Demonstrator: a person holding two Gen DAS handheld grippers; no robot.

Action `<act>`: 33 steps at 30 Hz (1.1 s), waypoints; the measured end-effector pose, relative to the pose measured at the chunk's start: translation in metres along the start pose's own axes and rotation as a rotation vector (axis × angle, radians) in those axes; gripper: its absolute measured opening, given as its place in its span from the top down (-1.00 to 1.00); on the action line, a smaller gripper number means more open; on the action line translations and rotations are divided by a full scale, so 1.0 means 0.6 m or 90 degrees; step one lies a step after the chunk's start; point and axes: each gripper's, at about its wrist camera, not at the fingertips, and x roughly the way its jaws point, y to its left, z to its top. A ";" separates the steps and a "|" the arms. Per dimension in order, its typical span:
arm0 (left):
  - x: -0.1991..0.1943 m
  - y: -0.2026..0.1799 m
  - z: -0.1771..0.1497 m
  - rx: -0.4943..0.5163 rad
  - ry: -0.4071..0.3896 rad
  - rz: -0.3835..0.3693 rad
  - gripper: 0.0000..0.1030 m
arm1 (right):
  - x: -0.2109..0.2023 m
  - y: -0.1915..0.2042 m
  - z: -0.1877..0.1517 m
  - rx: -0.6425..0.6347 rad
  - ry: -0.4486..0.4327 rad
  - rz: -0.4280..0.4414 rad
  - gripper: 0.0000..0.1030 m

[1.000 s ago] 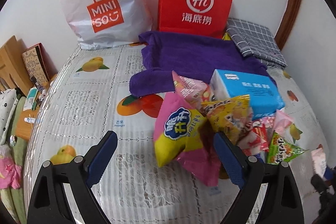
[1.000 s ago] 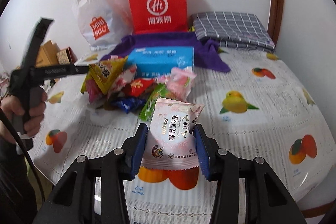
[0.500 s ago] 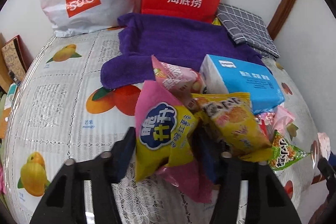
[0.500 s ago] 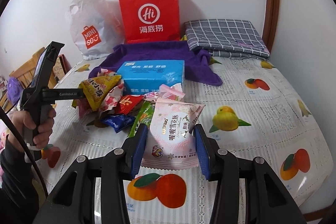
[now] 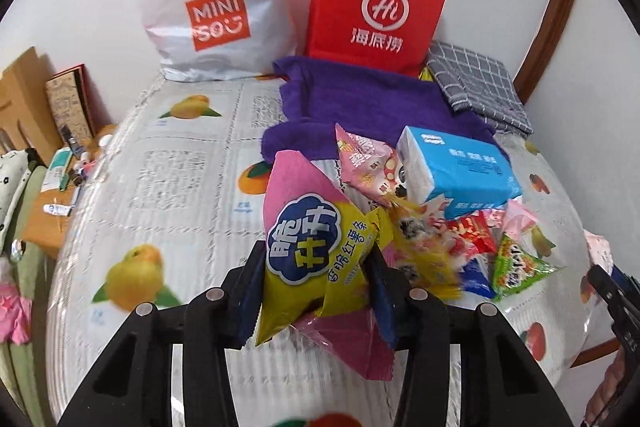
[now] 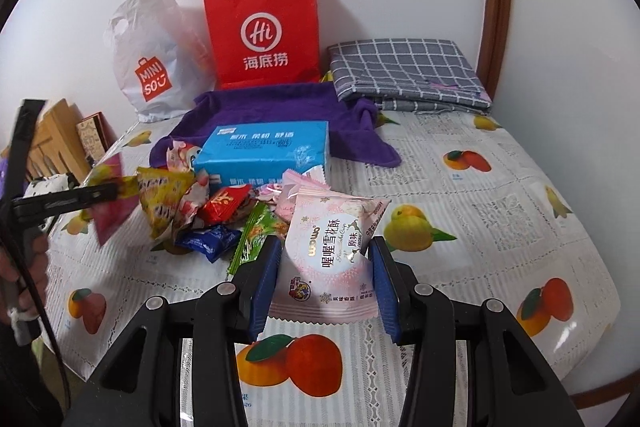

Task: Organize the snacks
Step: 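Carry both held snacks up and over onto the purple towel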

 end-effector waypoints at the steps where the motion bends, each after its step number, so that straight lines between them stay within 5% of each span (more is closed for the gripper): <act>1: -0.013 -0.001 -0.003 0.000 -0.005 -0.005 0.14 | -0.002 0.002 0.001 -0.002 -0.002 -0.001 0.13; 13: -0.091 -0.069 -0.002 0.029 -0.041 -0.047 0.14 | -0.025 0.011 0.035 -0.002 -0.027 0.016 0.13; 33: -0.060 -0.181 0.105 0.095 -0.044 -0.097 0.13 | 0.016 0.004 0.155 -0.011 -0.058 0.024 0.13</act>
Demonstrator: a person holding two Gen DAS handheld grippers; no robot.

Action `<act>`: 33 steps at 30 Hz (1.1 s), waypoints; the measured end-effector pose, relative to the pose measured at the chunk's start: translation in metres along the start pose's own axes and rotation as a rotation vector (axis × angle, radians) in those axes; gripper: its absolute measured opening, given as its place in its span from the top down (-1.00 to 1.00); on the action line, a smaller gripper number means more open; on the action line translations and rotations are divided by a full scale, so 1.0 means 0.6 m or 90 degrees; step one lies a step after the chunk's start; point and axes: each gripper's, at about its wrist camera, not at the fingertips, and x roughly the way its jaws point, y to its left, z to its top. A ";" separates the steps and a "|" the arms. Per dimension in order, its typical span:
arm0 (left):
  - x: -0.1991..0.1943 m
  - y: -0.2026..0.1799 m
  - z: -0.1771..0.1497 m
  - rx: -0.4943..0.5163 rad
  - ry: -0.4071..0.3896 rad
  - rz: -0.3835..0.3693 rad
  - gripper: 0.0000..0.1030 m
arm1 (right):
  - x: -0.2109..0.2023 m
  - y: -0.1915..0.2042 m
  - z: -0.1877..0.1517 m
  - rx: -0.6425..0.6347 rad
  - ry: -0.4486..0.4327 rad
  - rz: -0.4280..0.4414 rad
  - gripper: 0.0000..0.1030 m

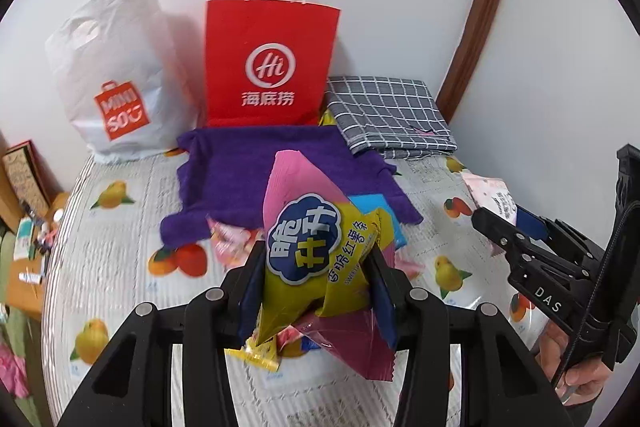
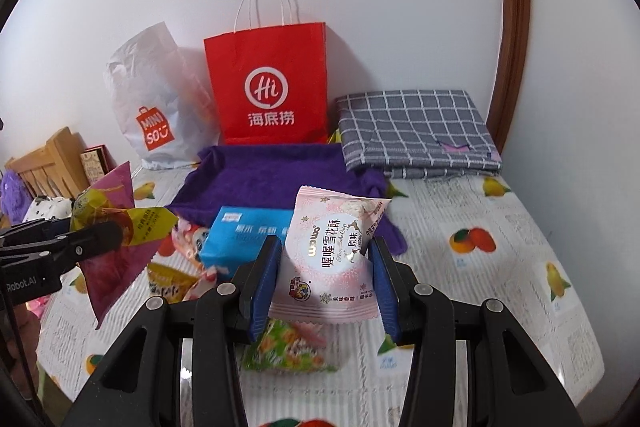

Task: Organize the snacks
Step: 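Carry both held snacks up and over onto the purple towel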

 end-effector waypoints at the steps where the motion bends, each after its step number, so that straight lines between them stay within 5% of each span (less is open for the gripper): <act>1: 0.004 -0.004 0.006 0.006 0.001 0.000 0.13 | 0.003 -0.002 0.005 0.002 -0.002 0.001 0.13; 12: 0.049 -0.028 0.074 0.054 0.010 0.019 0.13 | 0.050 -0.013 0.059 -0.001 -0.029 0.007 0.13; 26: 0.131 0.065 0.139 -0.009 0.014 0.081 0.13 | 0.172 -0.002 0.138 -0.031 0.005 0.054 0.13; 33: 0.176 0.106 0.158 -0.023 0.025 0.073 0.13 | 0.226 0.007 0.185 -0.042 0.015 0.058 0.13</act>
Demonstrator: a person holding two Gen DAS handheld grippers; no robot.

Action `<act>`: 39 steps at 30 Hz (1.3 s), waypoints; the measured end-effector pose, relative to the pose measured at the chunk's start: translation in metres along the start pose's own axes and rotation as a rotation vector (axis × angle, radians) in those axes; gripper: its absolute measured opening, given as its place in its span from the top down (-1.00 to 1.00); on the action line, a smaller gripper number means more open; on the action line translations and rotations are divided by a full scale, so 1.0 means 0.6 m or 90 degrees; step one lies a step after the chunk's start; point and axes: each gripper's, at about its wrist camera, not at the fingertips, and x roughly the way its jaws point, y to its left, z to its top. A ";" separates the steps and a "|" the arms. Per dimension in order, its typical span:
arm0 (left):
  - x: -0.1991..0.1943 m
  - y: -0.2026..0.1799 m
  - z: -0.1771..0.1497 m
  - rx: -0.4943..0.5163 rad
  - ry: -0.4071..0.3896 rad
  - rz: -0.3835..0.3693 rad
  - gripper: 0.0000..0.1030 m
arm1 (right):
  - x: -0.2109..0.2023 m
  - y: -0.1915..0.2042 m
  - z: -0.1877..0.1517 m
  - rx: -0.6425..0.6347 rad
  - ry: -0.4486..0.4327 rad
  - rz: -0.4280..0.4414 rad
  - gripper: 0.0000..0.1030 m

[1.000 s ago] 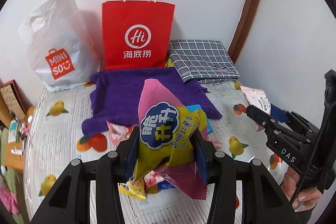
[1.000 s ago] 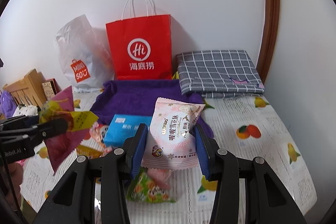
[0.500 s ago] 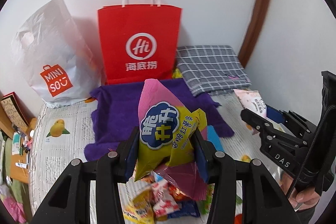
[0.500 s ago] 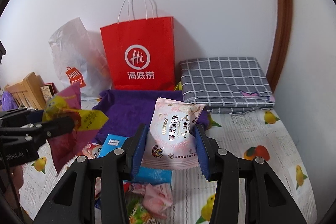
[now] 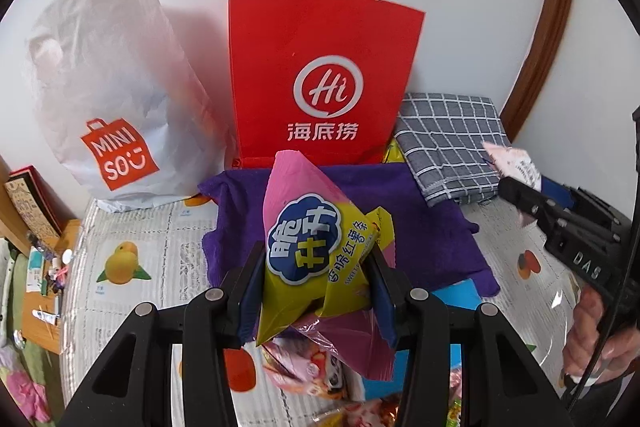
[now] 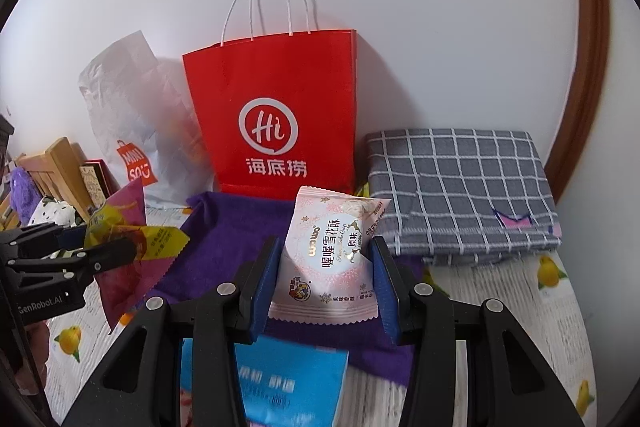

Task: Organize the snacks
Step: 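Carry both held snacks up and over onto the purple towel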

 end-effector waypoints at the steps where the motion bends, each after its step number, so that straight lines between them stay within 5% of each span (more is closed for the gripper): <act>1: 0.011 0.005 0.003 -0.003 0.009 -0.005 0.13 | 0.005 0.000 0.003 -0.002 0.002 -0.002 0.13; 17: 0.138 0.025 0.043 0.010 0.072 -0.014 0.13 | 0.105 -0.018 0.028 -0.079 0.019 -0.002 0.13; 39: 0.259 0.054 0.059 0.006 0.115 -0.013 0.12 | 0.252 -0.008 -0.014 -0.131 0.152 0.038 0.13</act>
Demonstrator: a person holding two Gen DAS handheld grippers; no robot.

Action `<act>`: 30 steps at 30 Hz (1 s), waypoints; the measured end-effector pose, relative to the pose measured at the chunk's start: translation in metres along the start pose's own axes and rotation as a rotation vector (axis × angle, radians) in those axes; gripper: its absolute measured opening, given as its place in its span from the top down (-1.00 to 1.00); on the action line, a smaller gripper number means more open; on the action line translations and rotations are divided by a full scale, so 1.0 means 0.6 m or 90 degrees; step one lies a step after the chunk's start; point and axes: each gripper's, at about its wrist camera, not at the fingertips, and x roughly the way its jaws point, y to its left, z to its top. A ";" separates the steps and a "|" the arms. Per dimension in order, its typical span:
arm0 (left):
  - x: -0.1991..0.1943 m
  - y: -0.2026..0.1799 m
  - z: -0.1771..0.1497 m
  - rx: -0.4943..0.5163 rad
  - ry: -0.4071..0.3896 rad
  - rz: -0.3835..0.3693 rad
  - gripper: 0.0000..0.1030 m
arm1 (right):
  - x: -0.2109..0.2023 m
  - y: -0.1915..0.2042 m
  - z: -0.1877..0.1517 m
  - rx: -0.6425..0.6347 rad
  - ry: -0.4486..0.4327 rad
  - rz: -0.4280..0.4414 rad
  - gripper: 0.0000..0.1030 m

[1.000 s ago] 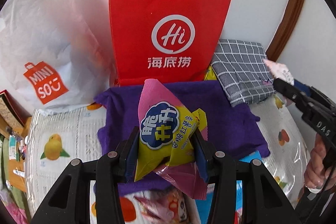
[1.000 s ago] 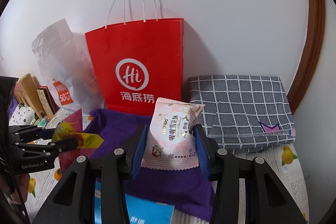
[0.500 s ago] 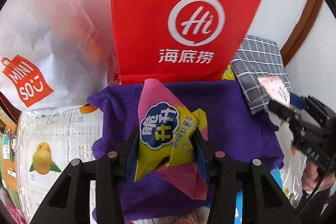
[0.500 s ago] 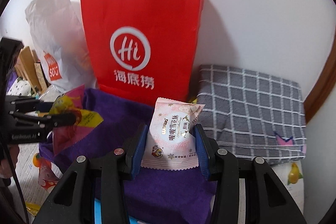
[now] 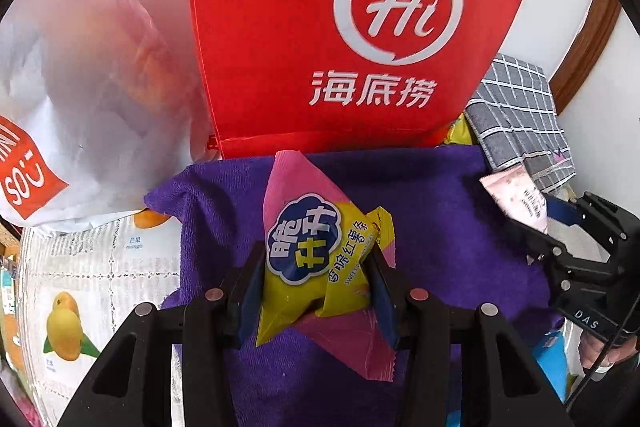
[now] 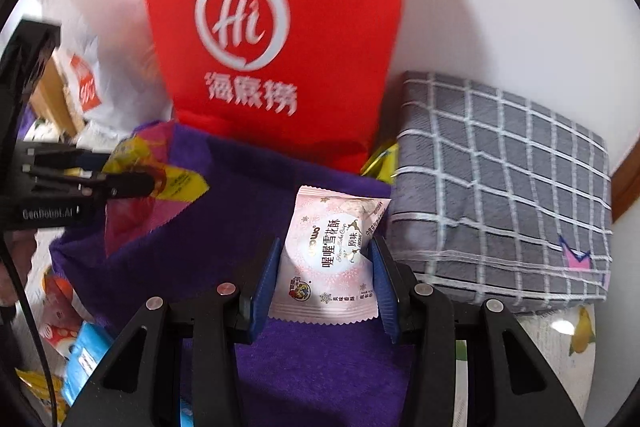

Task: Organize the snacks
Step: 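Carry both held snacks up and over onto the purple towel, then open the right tool on the towel while the left tool releases its chip bag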

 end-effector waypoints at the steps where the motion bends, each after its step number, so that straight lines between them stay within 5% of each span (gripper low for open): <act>1: 0.006 0.001 0.000 0.003 0.008 0.000 0.13 | 0.009 0.001 -0.001 0.000 0.010 0.003 0.13; 14: 0.034 0.011 0.000 -0.025 0.018 -0.012 0.12 | 0.063 -0.018 -0.011 0.033 0.075 0.024 0.12; 22: 0.037 0.015 -0.003 -0.032 0.021 -0.008 0.06 | 0.064 0.007 -0.003 0.011 0.071 0.010 -0.10; 30: 0.010 0.010 0.005 -0.027 0.012 0.041 -0.28 | -0.034 0.000 0.017 0.039 -0.019 0.000 -0.10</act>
